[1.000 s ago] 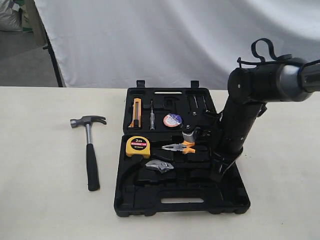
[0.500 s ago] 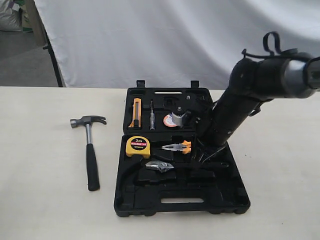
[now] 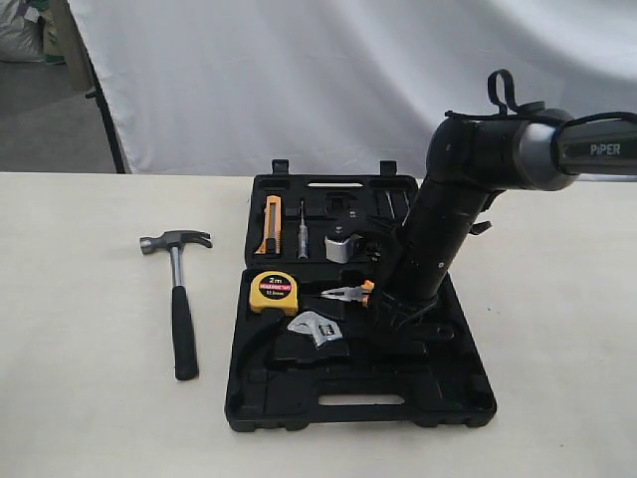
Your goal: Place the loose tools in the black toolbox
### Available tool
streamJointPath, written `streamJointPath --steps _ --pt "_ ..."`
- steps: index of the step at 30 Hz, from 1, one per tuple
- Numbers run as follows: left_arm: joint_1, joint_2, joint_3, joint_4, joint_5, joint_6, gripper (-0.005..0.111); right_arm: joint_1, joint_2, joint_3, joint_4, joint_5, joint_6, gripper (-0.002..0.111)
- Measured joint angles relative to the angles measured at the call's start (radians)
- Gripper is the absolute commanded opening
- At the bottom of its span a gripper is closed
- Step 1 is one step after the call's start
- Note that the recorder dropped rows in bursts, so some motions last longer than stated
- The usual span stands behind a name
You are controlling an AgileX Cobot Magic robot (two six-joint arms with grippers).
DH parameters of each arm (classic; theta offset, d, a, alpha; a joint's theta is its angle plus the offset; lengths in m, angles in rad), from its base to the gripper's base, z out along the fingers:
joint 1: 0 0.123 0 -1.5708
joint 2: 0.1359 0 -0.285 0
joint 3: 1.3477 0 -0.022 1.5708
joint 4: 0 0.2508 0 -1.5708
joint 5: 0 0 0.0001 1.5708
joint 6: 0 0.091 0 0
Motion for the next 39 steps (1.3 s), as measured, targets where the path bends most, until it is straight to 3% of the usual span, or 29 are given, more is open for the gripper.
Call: streamJointPath --steps 5,10,15,19,24,30,32,39 --pt "0.000 0.000 0.000 0.000 0.000 0.000 0.001 0.012 -0.042 -0.002 0.017 0.012 -0.006 0.000" --pt "0.000 0.000 0.000 0.000 0.000 0.000 0.001 0.084 -0.050 -0.002 0.053 -0.020 -0.022 0.000" --pt "0.000 0.000 0.000 0.000 0.000 0.000 0.001 0.228 -0.042 -0.002 0.286 -0.273 -0.036 0.000" --pt "0.000 0.000 0.000 0.000 0.000 0.000 0.001 0.322 -0.033 -0.002 0.353 -0.501 -0.038 0.000" --pt "0.000 0.000 0.000 0.000 0.000 0.000 0.001 0.373 -0.033 -0.002 0.377 -0.758 -0.034 0.000" --pt "0.000 0.000 0.000 0.000 0.000 0.000 0.001 0.408 0.006 -0.017 0.406 -0.853 0.013 0.000" --pt "0.000 0.000 0.000 0.000 0.000 0.000 0.001 0.417 0.032 -0.047 0.406 -0.853 0.051 0.005" --pt "0.000 0.000 0.000 0.000 0.000 0.000 0.001 0.422 0.118 -0.228 0.339 -0.818 0.153 0.061"
